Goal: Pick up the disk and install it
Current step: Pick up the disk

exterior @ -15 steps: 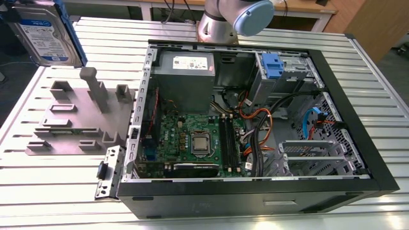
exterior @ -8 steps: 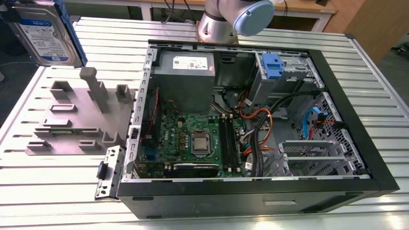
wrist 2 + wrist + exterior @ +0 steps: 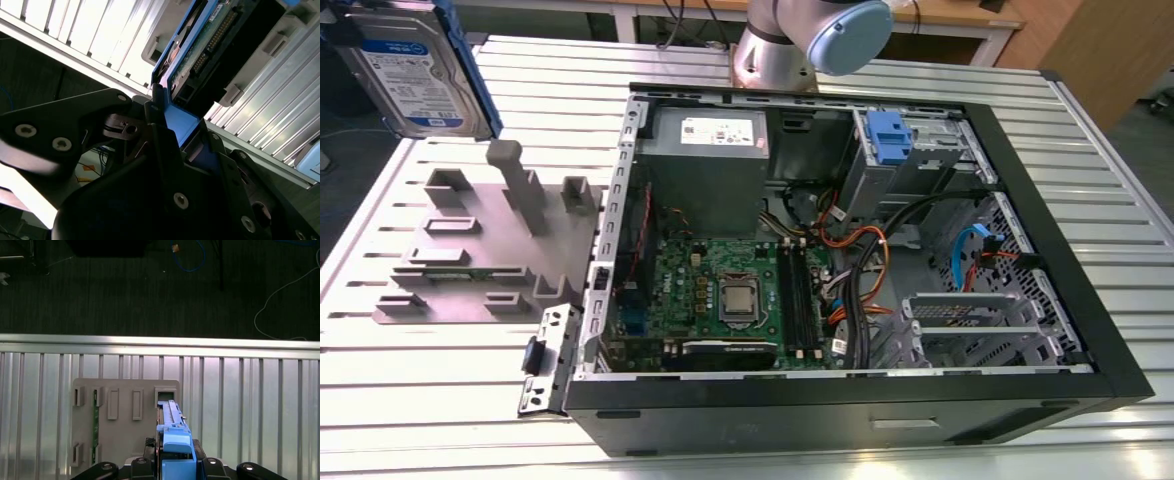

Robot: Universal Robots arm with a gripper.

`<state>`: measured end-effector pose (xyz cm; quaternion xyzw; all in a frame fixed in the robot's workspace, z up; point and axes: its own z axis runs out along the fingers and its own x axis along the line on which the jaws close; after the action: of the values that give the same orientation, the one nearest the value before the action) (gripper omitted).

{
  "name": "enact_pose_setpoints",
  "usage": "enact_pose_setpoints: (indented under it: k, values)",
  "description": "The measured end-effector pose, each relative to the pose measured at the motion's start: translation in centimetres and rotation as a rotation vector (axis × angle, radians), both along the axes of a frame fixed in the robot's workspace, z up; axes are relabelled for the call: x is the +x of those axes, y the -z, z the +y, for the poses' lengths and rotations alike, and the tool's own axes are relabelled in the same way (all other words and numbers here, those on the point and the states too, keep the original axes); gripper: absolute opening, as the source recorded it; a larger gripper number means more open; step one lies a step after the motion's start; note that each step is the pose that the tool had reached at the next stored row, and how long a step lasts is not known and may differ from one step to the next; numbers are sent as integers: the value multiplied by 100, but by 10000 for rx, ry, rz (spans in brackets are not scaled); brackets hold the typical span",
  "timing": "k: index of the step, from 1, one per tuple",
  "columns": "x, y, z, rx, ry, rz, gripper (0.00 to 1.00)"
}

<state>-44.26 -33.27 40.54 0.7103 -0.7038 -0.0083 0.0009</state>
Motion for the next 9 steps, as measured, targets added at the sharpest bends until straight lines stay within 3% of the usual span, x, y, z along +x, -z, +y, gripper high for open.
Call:
enact_pose_setpoints:
  k: [9]
  values:
    - [0,-7,0,-1,-3,1,36]
